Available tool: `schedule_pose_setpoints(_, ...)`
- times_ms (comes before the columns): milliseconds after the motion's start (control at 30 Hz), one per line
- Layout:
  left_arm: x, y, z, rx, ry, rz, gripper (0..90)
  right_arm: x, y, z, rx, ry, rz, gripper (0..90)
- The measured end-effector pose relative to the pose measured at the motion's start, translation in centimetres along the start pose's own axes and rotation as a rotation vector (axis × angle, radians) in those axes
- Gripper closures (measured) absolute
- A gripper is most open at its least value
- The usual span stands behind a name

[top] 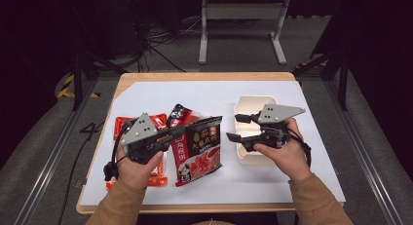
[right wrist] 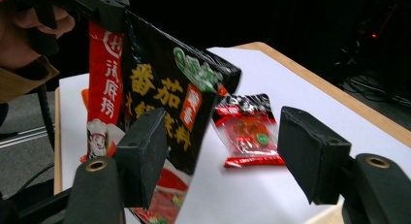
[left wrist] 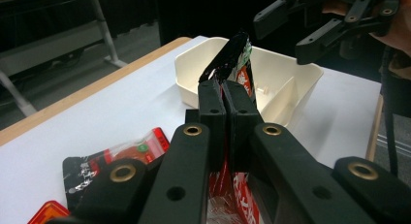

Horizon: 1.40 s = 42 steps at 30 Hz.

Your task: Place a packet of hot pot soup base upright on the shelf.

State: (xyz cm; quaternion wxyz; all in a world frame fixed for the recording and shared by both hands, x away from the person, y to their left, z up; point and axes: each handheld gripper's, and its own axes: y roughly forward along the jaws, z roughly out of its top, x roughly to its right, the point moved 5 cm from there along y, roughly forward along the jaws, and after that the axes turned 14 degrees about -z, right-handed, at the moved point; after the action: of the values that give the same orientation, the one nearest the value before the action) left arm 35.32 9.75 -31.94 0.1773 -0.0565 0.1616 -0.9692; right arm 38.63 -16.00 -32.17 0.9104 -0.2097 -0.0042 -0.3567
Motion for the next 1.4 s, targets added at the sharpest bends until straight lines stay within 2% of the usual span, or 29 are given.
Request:
schedule_pose_setpoints(300, 0.3, -0.3, 0.5, 0.02, 0.029, -0.018, 88.0, -0.9, 2.1, 0.8, -0.032, 0.002, 0.068, 34.1)
schedule_pose_setpoints(467, 0.7, 0.0, 0.7, 0.026, 0.04, -0.042, 88.0, -1.4, 3.0, 0.8, -0.043, 0.004, 0.121, 34.7)
schedule_pose_setpoints(667, 1.1, 0.3, 0.7, 0.034, 0.052, -0.076, 88.0, -1.9, 3.1, 0.9, -0.065, -0.012, 0.177, 48.6)
schedule_pose_setpoints(833, 1.2, 0.2, 0.8, 0.047, 0.059, -0.081, 88.0, -1.8, 2.8, 0.9, -0.076, -0.031, 0.175, 69.3)
schedule_pose_setpoints(933, 1.1, 0.1, 0.8, 0.052, 0.053, -0.086, 87.7, -1.8, 2.5, 1.0, -0.094, -0.018, 0.189, 75.5)
schedule_pose_setpoints(1133, 1.0, -0.3, 0.9, 0.073, 0.045, -0.086, 86.6, -2.1, 2.3, 1.6, -0.106, -0.017, 0.167, 78.6)
schedule_pose_setpoints(1200, 1.0, -0.5, 0.9, 0.086, 0.029, -0.096, 85.6, -2.1, 2.2, 1.9, -0.108, -0.012, 0.165, 79.1)
schedule_pose_setpoints(1267, 1.0, -0.8, 1.1, 0.115, 0.021, -0.109, 82.2, -2.1, 1.9, 2.4, -0.101, 0.008, 0.169, 79.6)
schedule_pose_setpoints(1400, 1.2, -1.1, 1.3, 0.115, 0.02, -0.1, 72.8, -2.3, 1.5, 3.1, -0.106, 0.0, 0.154, 79.7)
